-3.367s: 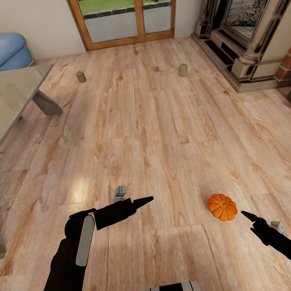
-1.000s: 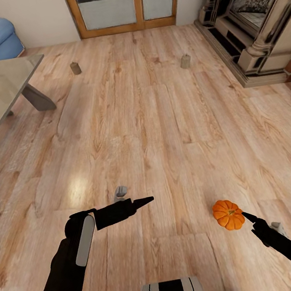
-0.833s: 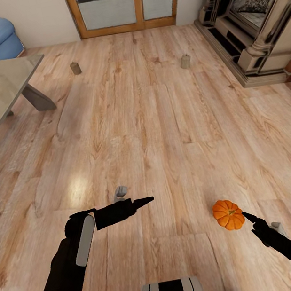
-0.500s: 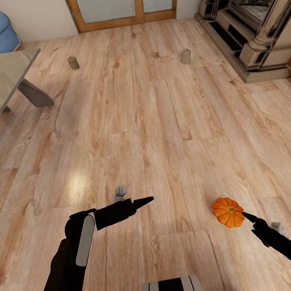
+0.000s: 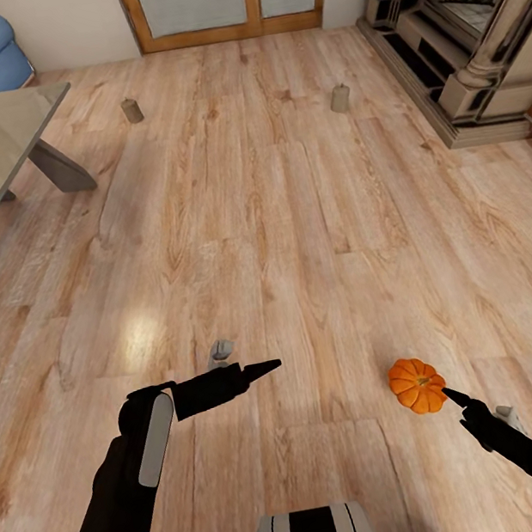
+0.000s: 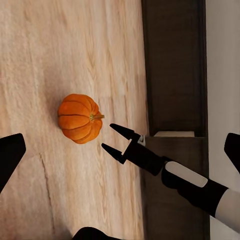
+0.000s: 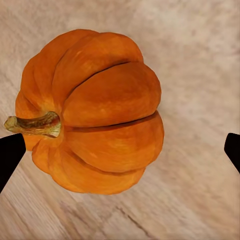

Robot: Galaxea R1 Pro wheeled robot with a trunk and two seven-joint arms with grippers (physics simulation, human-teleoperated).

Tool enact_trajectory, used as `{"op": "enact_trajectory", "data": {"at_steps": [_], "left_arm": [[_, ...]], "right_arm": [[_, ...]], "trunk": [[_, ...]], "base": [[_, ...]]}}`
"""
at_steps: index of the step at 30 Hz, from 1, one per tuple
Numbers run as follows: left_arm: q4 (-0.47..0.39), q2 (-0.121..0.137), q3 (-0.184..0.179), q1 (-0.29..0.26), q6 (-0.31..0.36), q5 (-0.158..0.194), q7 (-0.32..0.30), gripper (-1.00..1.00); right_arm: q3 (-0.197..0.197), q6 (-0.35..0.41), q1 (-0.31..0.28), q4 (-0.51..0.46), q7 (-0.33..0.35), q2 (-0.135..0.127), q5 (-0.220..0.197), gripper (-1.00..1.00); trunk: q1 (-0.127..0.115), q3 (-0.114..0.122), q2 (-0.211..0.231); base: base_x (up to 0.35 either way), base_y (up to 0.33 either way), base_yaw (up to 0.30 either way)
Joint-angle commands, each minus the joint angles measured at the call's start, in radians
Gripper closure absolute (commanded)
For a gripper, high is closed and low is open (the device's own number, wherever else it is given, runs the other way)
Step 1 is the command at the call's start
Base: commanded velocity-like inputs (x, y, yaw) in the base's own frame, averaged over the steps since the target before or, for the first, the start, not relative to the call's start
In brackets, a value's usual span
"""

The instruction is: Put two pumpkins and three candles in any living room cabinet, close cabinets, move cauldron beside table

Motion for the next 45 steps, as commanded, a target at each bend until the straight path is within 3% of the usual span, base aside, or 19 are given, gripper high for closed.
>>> {"op": "enact_trajectory", "data": {"at_steps": [1, 45], "left_arm": [[0.000, 0.000, 0.001, 0.000, 0.004, -0.002, -0.004, -1.00], [0.000, 0.000, 0.001, 0.000, 0.004, -0.002, -0.002, -1.00]], "right_arm": [[-0.005, 0.008, -0.001, 0.000, 0.002, 0.001, -0.005, -1.00], [-0.005, 0.008, -0.001, 0.000, 0.002, 0.002, -0.004, -1.00]], "trunk": [[0.000, -0.001, 0.000], [0.000, -0.001, 0.000]], "base": [[0.000, 0.000, 0.000], [0.032, 0.006, 0.000]]}}
